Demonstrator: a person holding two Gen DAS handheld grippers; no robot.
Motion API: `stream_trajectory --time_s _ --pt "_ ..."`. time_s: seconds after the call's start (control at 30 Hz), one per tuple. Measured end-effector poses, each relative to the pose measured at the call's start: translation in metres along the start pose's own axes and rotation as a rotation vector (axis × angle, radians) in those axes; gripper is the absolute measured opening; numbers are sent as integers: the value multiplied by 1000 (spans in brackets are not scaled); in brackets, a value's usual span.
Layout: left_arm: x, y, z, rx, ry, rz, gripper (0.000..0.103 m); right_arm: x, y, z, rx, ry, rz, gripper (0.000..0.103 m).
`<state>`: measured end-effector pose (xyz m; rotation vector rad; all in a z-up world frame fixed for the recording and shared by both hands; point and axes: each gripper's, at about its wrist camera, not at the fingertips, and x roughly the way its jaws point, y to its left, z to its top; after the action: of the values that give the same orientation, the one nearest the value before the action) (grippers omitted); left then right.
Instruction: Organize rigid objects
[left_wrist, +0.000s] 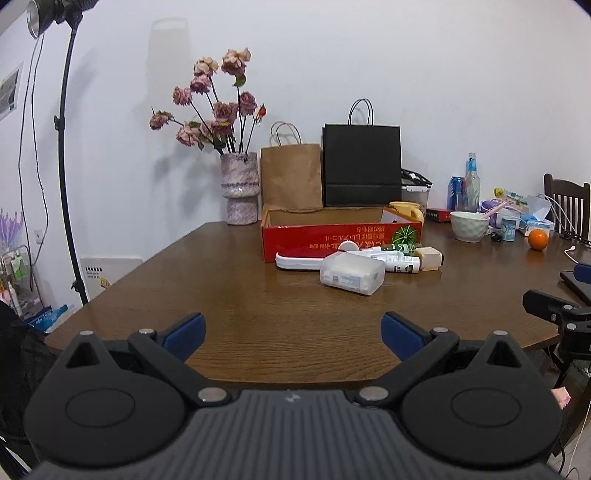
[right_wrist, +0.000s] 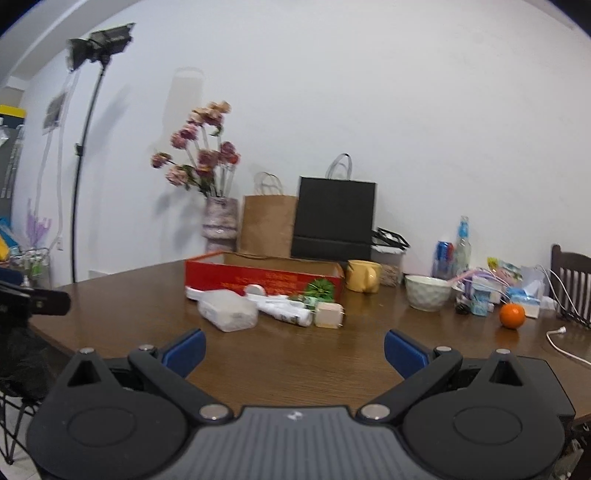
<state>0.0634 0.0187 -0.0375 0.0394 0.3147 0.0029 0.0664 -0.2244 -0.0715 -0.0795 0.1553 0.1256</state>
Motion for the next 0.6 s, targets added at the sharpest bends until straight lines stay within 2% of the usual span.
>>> stream_trajectory --time_s 0.27,0.6 --pt "37 -13 10 33 32 -22 103 37 -28 3 43 33 -28 103" --pt "116 -36 38 70 60 -61 103 116 -41 24 45 154 72 100"
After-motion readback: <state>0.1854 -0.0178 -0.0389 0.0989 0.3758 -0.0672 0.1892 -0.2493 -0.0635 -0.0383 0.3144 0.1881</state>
